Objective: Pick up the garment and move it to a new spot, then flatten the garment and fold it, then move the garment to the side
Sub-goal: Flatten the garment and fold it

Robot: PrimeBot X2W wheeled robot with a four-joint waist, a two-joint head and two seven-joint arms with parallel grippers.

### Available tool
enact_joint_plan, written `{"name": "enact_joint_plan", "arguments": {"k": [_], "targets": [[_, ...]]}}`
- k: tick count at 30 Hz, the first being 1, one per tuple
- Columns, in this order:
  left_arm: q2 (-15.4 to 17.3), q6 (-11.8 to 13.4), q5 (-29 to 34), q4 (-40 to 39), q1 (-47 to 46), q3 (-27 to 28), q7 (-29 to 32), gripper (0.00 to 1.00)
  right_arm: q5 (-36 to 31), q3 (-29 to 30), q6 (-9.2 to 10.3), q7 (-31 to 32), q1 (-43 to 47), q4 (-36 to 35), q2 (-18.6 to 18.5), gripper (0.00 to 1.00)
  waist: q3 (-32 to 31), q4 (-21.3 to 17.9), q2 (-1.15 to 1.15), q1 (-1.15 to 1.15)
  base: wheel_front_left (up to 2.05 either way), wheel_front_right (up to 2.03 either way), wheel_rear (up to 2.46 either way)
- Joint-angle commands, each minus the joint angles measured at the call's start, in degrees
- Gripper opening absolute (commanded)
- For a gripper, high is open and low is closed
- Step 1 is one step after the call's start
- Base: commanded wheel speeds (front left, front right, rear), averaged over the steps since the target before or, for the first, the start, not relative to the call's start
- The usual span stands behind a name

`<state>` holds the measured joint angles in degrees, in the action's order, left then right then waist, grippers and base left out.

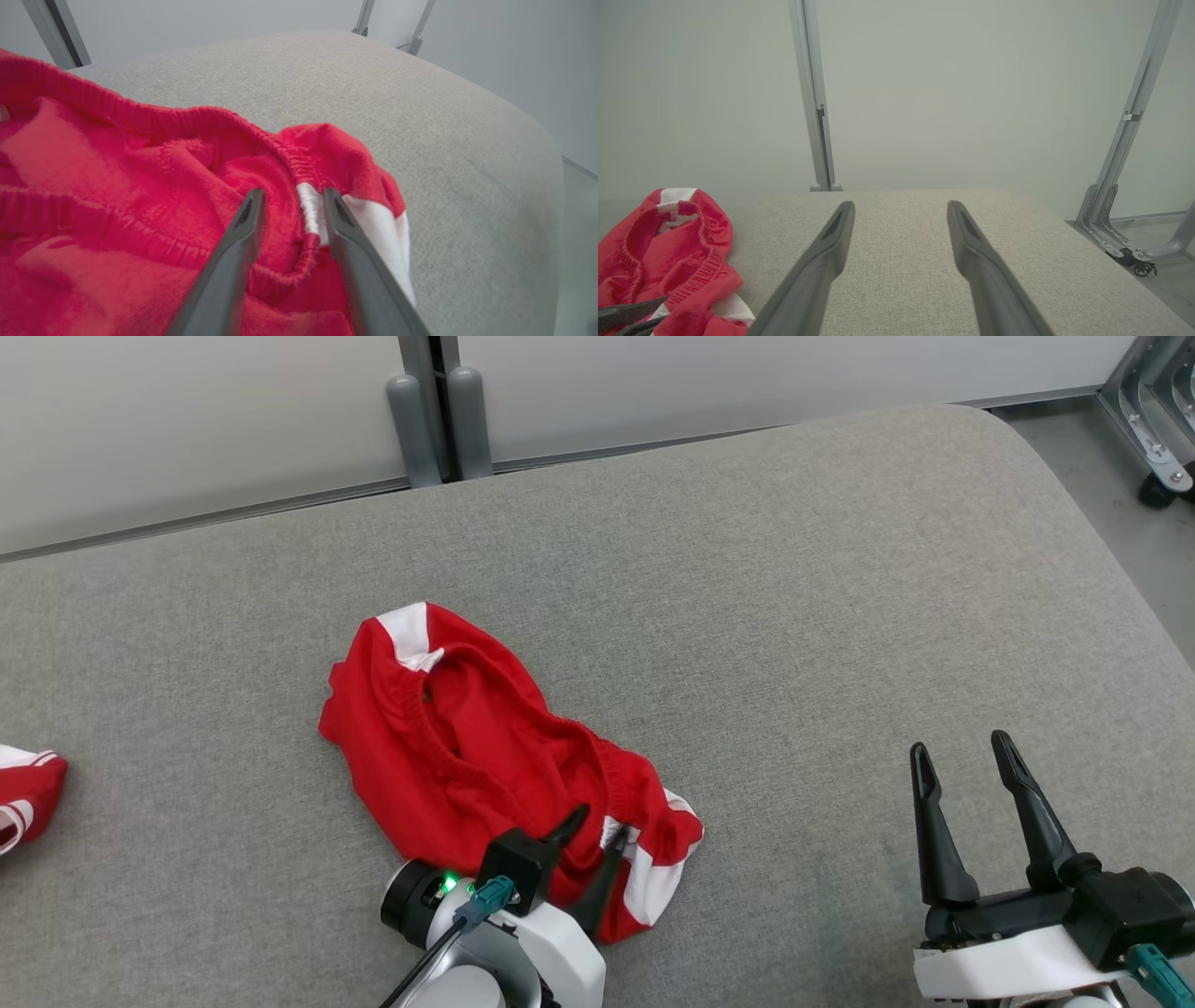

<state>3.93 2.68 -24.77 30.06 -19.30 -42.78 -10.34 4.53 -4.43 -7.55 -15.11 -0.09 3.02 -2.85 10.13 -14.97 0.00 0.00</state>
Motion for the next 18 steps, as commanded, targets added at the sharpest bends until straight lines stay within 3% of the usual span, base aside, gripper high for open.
{"name": "enact_joint_plan", "arguments": {"k": [1, 7, 11, 15, 18], "targets": [[0.2, 0.6, 0.2, 0.3, -1.3, 0.1, -0.4, 0.0, 0.3, -0.1, 0.12, -0.1, -0.7, 0.1, -0.1, 1.0, -0.1, -0.1, 0.0, 0.0, 0.0, 0.0, 0.0], [-0.3, -1.0, -3.5, -0.9, -2.5, 1.9, -1.0, 0.0, 0.3, -0.1, 0.12, -0.1, -0.3, 0.2, -0.1, 1.0, -1.2, -0.7, 0.0, 0.0, 0.0, 0.0, 0.0], [-0.8, -4.8, -11.3, -4.3, -5.9, 4.5, 1.4, 0.0, 0.4, -0.1, 0.12, -0.1, -0.6, 0.2, -0.1, 1.0, -2.4, -1.2, 0.0, 0.0, 0.0, 0.0, 0.0], [-1.0, -6.3, -18.5, -8.9, -11.1, 6.3, 3.6, 0.0, 0.5, -0.1, 0.12, -0.1, -0.4, 0.3, -0.1, 1.0, -3.8, -1.8, 0.0, 0.0, 0.0, 0.0, 0.0], [-0.9, -4.4, -27.5, -14.1, -16.3, 8.2, 3.9, 0.0, 0.4, -0.5, 0.12, -0.1, 0.3, 0.5, -0.1, 1.0, -5.2, -2.8, 0.0, 0.0, 0.0, 0.0, 0.0]]}}
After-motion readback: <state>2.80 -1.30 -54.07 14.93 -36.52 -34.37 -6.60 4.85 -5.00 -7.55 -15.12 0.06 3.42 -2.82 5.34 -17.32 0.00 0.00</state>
